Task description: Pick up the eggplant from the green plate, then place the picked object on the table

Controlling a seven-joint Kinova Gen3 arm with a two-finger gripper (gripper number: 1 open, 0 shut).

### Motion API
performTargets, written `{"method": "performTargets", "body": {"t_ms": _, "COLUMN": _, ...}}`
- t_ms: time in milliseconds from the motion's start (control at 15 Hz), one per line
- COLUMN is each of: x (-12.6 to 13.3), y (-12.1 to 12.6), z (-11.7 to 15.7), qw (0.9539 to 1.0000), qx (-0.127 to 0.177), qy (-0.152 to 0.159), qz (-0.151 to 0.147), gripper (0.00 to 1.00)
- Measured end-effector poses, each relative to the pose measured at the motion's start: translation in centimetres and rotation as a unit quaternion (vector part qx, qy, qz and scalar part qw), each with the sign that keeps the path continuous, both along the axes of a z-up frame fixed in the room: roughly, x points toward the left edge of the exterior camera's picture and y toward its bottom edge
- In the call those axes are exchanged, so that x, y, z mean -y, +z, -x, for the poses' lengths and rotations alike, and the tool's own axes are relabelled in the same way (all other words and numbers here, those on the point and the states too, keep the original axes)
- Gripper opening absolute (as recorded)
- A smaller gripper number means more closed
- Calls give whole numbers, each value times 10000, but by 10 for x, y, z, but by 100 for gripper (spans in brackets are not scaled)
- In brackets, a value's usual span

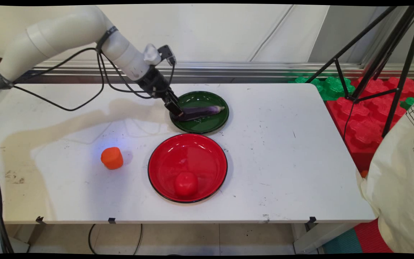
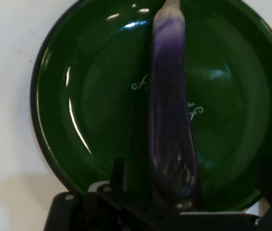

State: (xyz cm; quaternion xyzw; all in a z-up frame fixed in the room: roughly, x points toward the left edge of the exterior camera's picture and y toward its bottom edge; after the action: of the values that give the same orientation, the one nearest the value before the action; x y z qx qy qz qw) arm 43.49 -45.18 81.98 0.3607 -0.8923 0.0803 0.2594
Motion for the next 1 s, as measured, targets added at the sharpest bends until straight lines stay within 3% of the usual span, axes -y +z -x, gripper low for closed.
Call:
{"method": "performTargets", "body": {"t_ms": 600, "x": 18, "y": -29, "z": 8, "qw": 9997, "qx": 117, "qy": 77, "qz": -186, "gripper": 100}}
{"method": "performTargets", "body": {"t_ms": 667, "x": 20, "y": -31, "z": 8, "qw": 9997, "qx": 120, "qy": 82, "qz": -187, "gripper": 0}}
{"method": "performTargets", "body": {"t_ms": 1000, "x": 26, "y": -34, "z": 11, "qw": 9998, "qx": 105, "qy": 75, "qz": -182, "gripper": 0}}
